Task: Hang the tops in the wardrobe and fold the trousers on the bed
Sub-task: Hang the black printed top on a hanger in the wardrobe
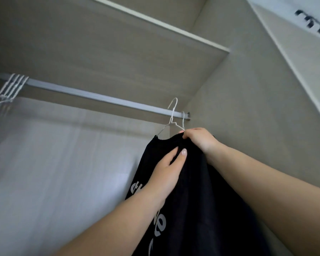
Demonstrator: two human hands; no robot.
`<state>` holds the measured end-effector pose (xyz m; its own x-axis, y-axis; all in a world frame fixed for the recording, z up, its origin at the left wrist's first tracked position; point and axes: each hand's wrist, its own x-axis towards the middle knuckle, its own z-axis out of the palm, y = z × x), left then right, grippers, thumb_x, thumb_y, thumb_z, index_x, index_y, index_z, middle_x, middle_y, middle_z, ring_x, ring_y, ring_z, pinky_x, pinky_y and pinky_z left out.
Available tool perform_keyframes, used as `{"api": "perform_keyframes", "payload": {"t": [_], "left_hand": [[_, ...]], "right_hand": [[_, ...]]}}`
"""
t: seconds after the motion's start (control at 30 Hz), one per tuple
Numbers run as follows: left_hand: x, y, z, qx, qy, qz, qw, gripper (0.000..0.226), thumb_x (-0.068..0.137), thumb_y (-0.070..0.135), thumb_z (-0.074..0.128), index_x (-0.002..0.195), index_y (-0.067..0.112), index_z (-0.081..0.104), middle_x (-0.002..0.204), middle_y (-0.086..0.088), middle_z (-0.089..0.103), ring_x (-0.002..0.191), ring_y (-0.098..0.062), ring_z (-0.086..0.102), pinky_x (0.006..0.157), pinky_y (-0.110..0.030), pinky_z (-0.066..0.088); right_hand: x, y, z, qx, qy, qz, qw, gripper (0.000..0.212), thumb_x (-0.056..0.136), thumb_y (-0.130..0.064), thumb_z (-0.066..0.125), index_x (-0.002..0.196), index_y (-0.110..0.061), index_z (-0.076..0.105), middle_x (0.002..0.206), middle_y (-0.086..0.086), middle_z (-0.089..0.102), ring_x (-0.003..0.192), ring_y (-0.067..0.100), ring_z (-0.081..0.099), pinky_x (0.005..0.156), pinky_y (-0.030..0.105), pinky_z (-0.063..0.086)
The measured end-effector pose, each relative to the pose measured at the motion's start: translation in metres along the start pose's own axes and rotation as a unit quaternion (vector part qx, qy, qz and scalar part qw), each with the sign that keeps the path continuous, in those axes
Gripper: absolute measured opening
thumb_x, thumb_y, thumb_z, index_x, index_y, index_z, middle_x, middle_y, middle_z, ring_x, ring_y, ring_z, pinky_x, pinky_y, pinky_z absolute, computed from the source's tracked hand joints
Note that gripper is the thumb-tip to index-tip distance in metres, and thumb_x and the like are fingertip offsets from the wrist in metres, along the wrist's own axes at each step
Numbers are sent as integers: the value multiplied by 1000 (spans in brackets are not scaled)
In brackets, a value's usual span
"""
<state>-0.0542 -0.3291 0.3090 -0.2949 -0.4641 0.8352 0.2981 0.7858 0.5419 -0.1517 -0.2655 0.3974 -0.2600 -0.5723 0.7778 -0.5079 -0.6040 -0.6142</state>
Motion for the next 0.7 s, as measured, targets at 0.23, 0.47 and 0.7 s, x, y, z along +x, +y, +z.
{"api": "perform_keyframes", "payload": {"t": [0.23,0.47,0.7], "left_hand": [[24,24,30,10,-14,34,999,55,90,44,60,141,36,42,123,24,44,99,22,39,94,-15,32],[25,8,30,75,-15,23,997,57,92,21,61,144,28,39,133,18,40,117,10,32,101,-13,29],[19,-11,31,98,-23,-8,995,61,92,6,58,146,23,36,148,-1,41,135,-13,41,113,-36,34]], "right_hand": [[49,-14,-11,-60,51,-32,996,19,85,-6,52,95,0,67,86,5,64,80,19,53,54,19,37],[83,11,-6,-64,56,5,996,29,85,-8,53,108,3,66,84,10,59,68,21,52,51,26,34],[89,41,-6,-44,28,23,998,19,85,-8,54,101,-3,61,81,10,56,70,21,51,53,26,34]]}}
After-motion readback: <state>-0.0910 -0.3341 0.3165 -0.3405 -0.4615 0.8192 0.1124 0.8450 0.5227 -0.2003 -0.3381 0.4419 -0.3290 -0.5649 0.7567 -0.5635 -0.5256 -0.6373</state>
